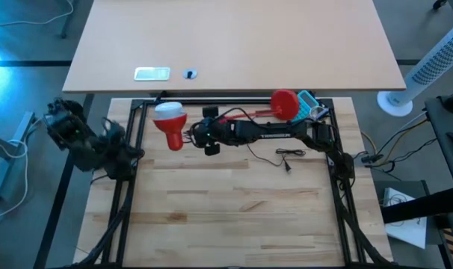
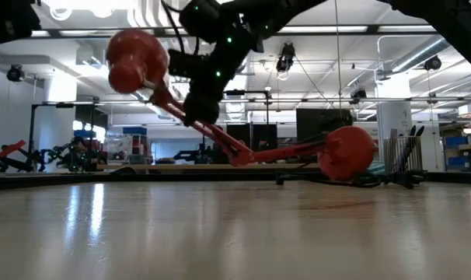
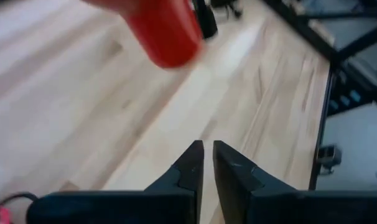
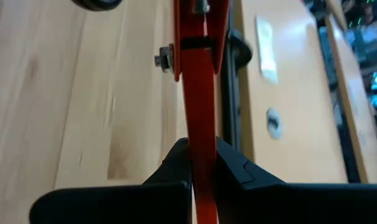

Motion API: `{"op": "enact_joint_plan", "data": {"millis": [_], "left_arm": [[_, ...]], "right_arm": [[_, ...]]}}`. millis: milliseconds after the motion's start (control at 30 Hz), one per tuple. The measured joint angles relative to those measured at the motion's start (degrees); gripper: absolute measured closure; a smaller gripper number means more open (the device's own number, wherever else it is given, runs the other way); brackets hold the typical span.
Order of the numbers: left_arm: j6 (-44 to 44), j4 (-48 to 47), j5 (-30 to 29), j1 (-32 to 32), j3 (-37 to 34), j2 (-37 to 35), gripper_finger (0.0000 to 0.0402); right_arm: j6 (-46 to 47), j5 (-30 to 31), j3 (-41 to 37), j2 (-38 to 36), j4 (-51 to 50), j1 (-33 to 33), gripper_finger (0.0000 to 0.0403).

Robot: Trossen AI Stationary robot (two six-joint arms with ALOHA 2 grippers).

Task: Screw lightbulb
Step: Remove the lightbulb from the orange desk lamp

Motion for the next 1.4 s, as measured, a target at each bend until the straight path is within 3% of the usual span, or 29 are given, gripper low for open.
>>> {"op": "enact_joint_plan", "data": {"millis": [133, 467, 667, 867, 1100, 1400], "left_arm": [[2.46, 6.43, 2.69, 0.00, -6.29, -0.08, 0.0362], [5.10, 29.00, 2.44, -0.02, -25.46, -0.54, 0.0325], [5.02, 46.03, -5.77, 0.00, -38.68, -2.21, 0.0278], [5.02, 59.60, -9.48, -0.02, -49.49, -2.75, 0.0226], [3.12, 61.65, -12.19, 0.05, -54.59, -2.82, 0.0170], [12.84, 67.56, -16.79, 3.18, -55.66, -1.89, 0.0122]], "right_arm": [[1.83, 2.34, -4.58, 0.00, 3.33, -0.08, 0.0389], [2.03, 7.44, -15.99, 0.02, 22.99, 0.28, 0.0389], [1.55, 9.03, -20.17, 0.02, 28.02, 1.65, 0.0389], [-2.43, 10.12, -24.67, 0.06, 33.19, 4.60, 0.0389], [-6.45, 13.48, -28.20, 0.07, 37.69, 6.80, 0.0389], [-11.43, 14.70, -31.60, 0.09, 42.70, 8.34, 0.0389]]}}
